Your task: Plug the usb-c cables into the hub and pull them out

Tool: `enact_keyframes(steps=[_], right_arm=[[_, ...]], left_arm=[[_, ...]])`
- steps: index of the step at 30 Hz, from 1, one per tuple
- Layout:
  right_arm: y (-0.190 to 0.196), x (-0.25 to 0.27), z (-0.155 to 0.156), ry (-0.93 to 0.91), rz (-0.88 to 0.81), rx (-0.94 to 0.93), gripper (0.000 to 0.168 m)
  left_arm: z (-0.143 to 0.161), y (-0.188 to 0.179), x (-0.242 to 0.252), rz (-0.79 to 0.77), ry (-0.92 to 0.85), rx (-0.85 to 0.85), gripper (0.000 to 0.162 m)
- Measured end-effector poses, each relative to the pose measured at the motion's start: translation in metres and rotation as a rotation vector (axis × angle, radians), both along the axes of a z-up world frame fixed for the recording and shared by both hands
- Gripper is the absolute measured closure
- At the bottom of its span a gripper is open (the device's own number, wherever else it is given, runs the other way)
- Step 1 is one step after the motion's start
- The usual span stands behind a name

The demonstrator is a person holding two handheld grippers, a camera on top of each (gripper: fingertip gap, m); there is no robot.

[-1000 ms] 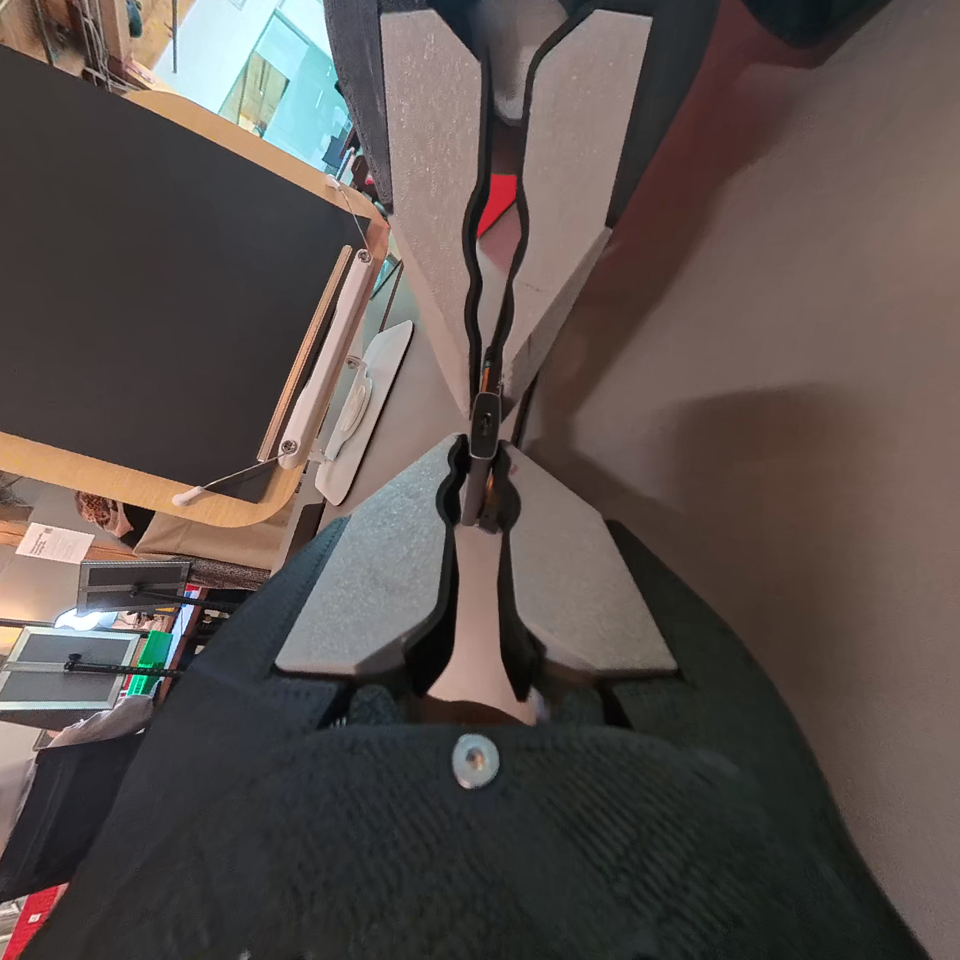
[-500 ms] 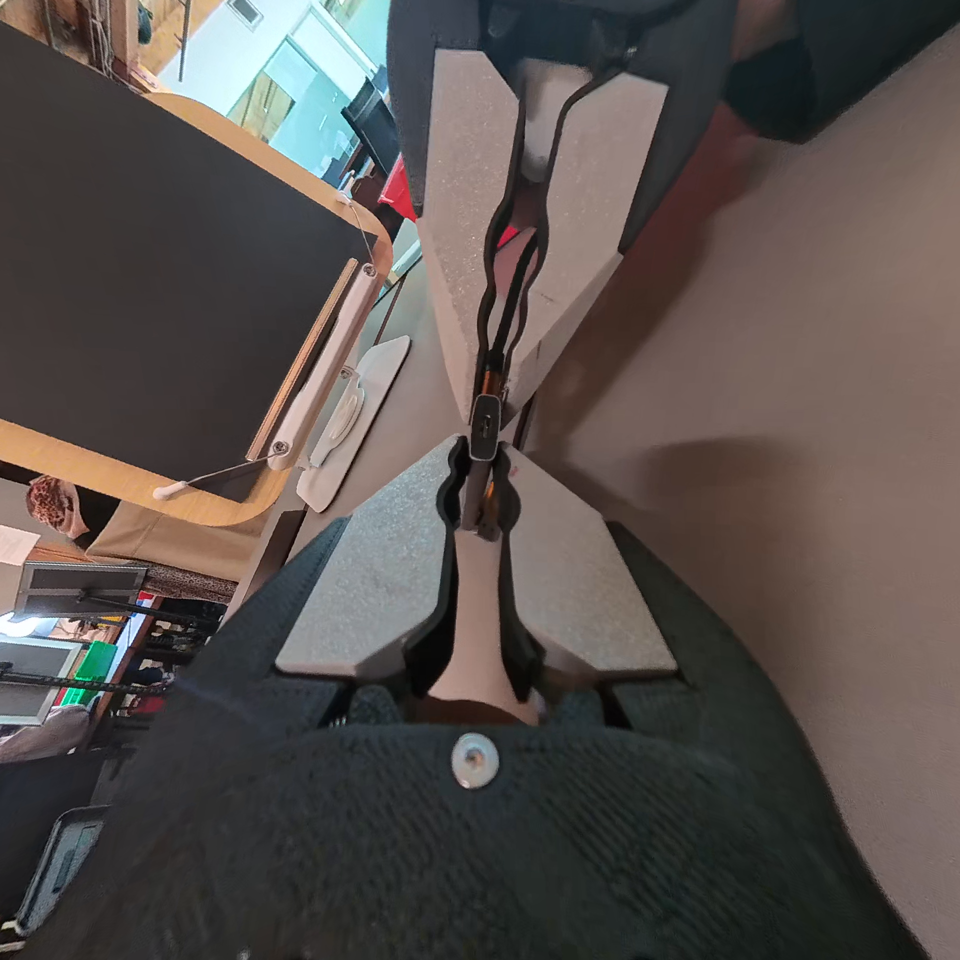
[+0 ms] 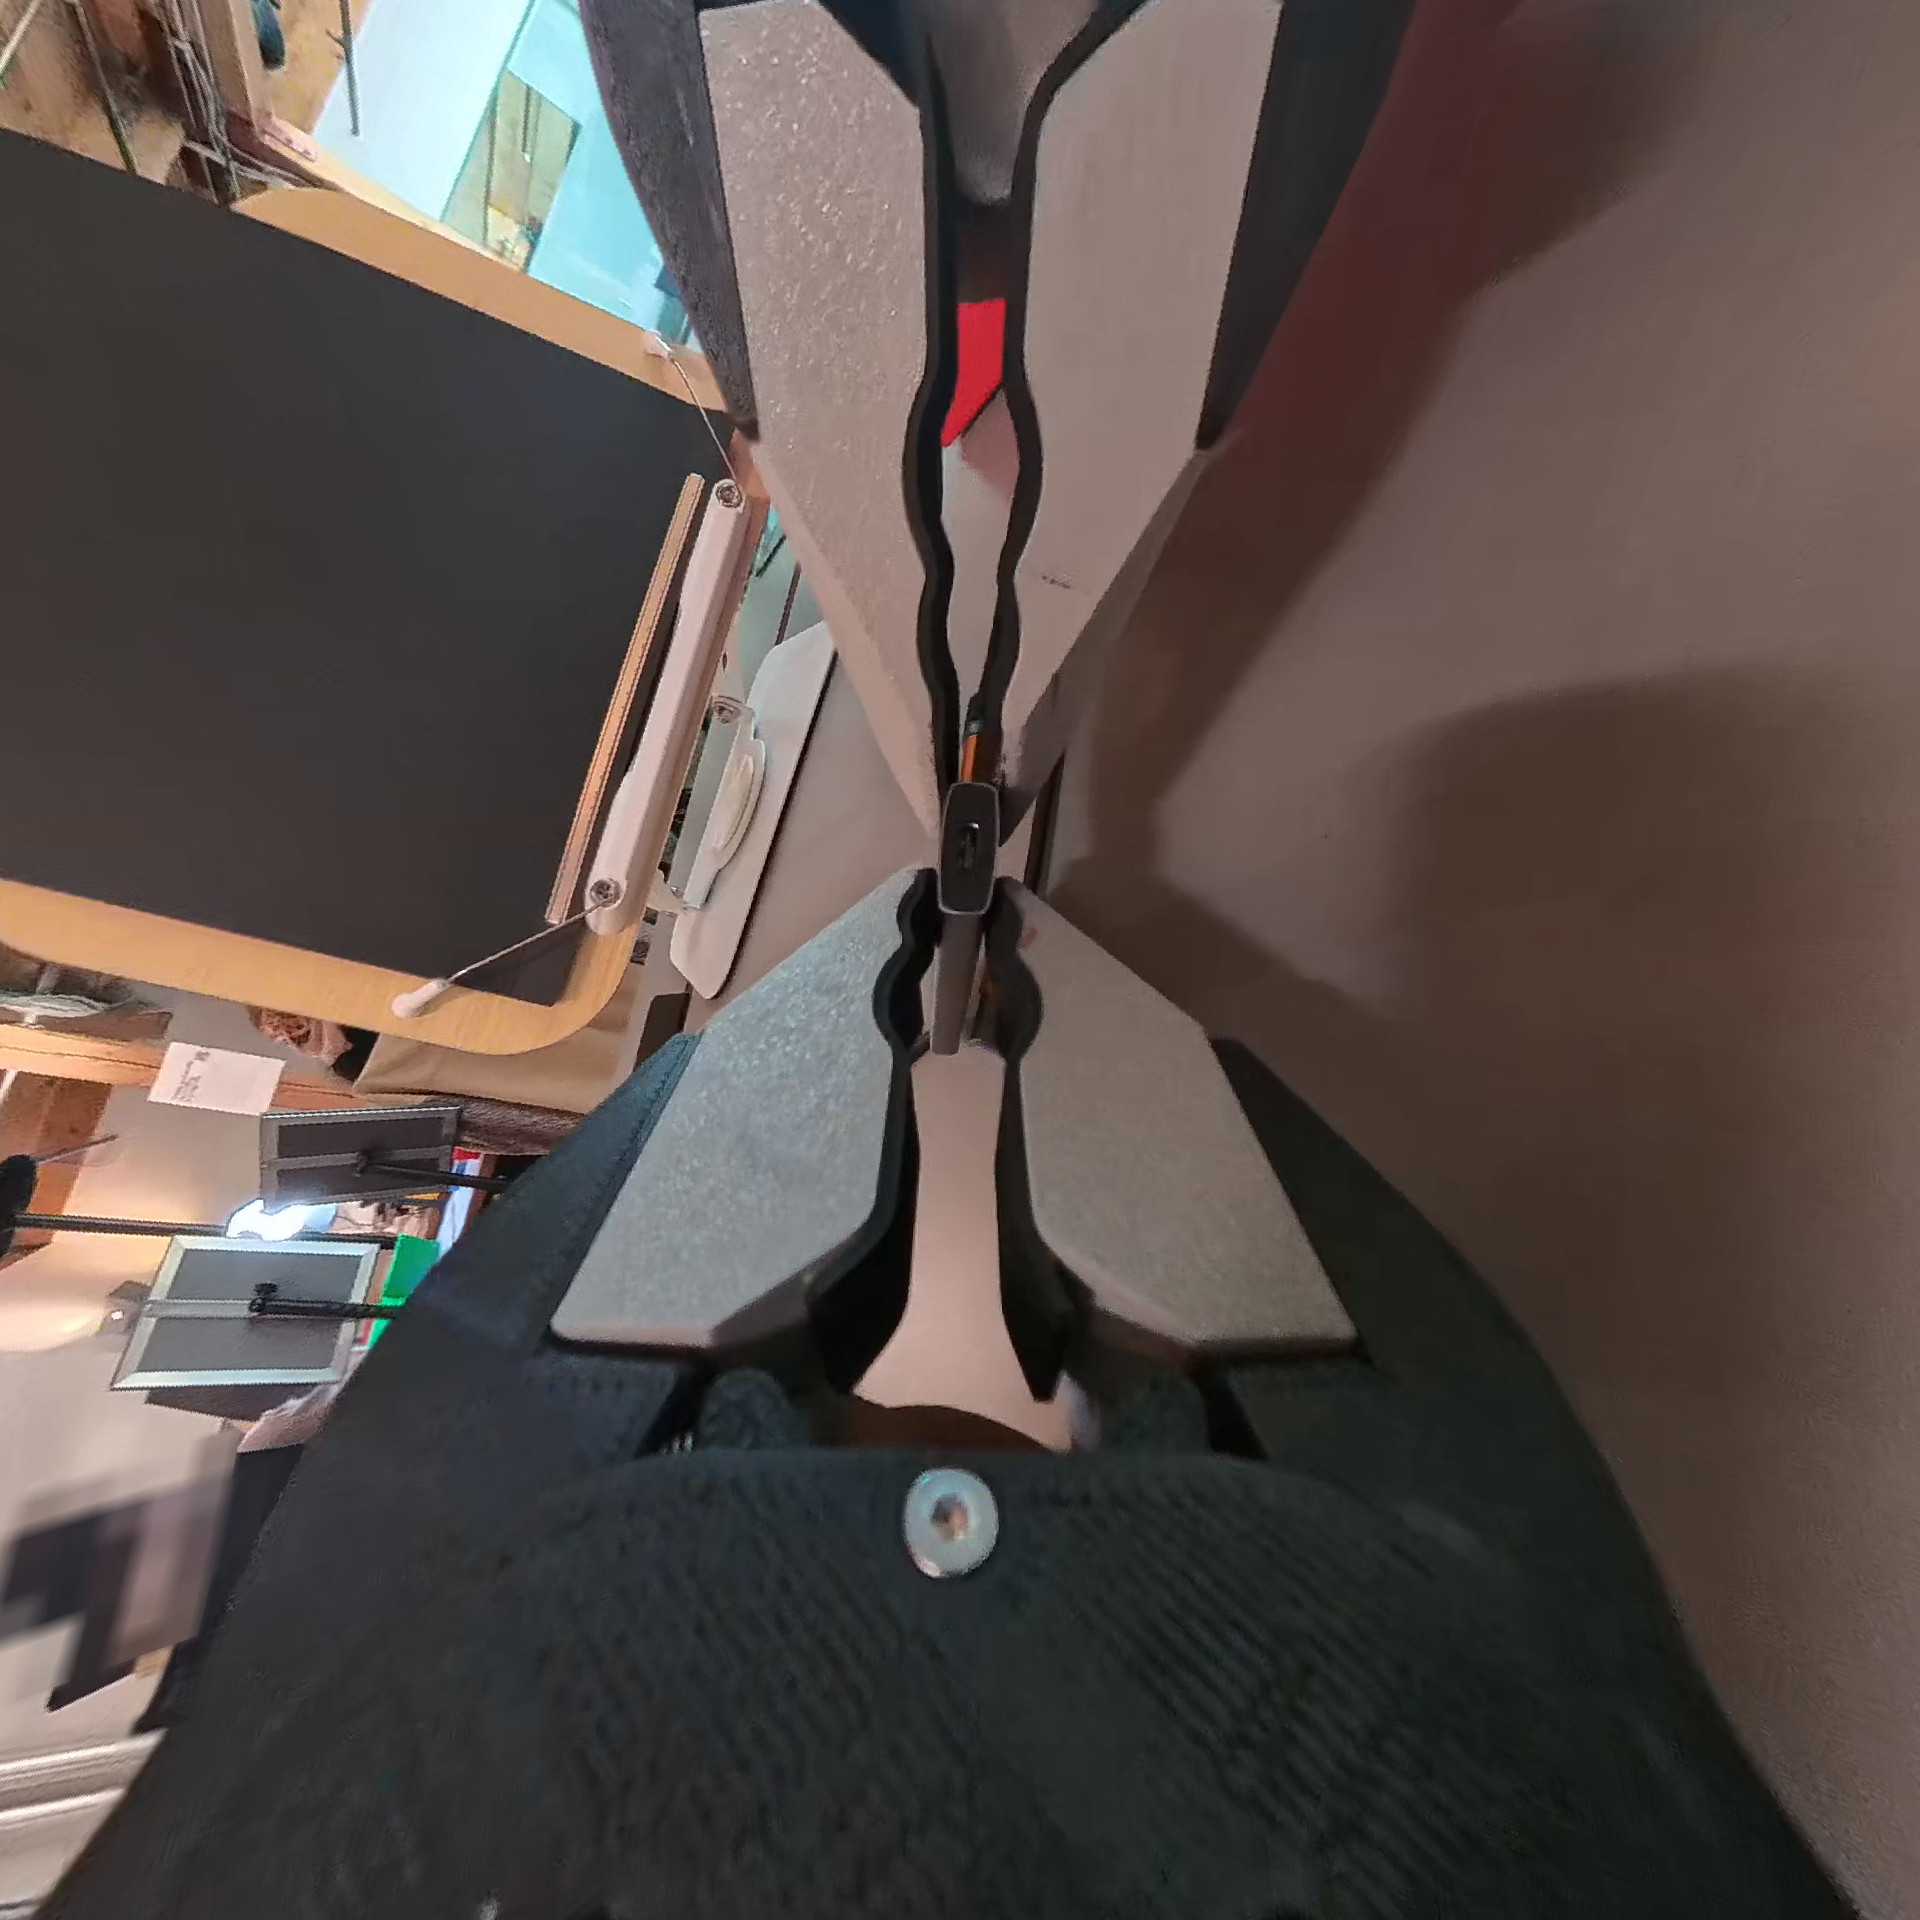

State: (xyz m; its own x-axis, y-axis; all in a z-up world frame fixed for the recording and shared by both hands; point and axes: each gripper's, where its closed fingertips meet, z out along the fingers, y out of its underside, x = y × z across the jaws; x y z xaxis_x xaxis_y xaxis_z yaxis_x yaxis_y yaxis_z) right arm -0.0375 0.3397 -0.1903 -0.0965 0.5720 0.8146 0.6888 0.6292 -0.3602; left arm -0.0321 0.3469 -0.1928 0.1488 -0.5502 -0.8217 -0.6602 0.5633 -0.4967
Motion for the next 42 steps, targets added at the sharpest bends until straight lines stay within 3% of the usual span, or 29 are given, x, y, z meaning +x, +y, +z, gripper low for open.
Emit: enact_keyframes(steps=[18,42], right_arm=[[0.027,0.001,-0.013,-0.055,-0.226,0.059,0.167],[0.023,0.007,-0.017,-0.045,-0.218,0.083,0.168]], left_arm=[[-0.013,0.028,-0.003,0.252,0.127,0.118,0.155],[-0.016,0.024,0.003,0.254,0.142,0.148,0.156]])
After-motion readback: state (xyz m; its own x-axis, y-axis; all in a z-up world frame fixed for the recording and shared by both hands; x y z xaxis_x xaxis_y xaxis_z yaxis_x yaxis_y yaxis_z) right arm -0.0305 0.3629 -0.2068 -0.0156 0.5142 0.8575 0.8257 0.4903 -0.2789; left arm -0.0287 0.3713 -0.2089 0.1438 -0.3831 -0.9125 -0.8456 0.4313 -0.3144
